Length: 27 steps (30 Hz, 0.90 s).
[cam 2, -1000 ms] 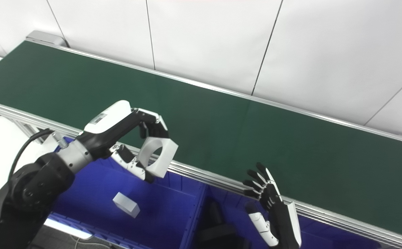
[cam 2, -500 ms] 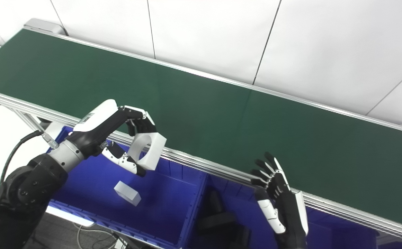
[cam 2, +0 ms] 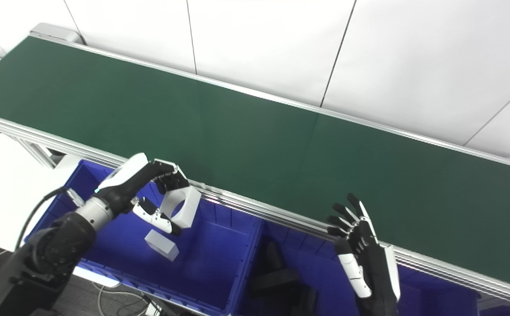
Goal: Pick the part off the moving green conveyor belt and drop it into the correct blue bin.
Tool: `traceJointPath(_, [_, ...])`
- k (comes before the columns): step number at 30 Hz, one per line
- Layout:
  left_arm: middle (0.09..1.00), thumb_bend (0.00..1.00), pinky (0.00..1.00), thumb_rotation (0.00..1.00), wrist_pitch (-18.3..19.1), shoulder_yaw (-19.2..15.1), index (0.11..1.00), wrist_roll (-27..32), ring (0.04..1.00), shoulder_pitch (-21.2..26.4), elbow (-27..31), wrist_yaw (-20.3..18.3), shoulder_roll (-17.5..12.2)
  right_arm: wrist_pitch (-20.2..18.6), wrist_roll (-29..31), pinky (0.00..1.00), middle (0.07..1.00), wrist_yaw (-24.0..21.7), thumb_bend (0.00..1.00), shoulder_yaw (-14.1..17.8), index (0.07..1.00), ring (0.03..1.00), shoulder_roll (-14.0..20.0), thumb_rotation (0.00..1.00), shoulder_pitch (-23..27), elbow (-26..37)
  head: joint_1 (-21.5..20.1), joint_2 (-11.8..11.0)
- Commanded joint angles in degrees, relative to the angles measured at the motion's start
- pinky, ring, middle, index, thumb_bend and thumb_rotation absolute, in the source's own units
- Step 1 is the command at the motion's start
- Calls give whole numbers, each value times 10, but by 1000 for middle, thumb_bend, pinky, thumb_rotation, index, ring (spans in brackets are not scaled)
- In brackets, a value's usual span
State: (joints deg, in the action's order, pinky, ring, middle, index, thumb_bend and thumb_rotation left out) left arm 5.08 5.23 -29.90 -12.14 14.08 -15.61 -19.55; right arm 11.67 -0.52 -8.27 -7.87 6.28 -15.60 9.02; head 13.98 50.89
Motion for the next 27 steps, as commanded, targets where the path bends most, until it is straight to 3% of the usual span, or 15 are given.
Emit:
traceJointPath(1, [498,520,437,0,-23,-1,478,-1,473,8,-11,29,-1,-2,6,703,847,-1,651,3,946,779,0,785,1,25,0,0])
traceJointPath(12, [477,521,380,0,-27,36,494,-30,434,12,-109,57,-2,-9,5,700,849,0,647,3,947,776,-2,785,2,28,0,6])
traceJointPath(27, [471,521,361,0,-29,50,498,-37,426,-2,-119,68,-12,-11,1,697,847,1,646,3,945,776,-2,788,2,33,1,9])
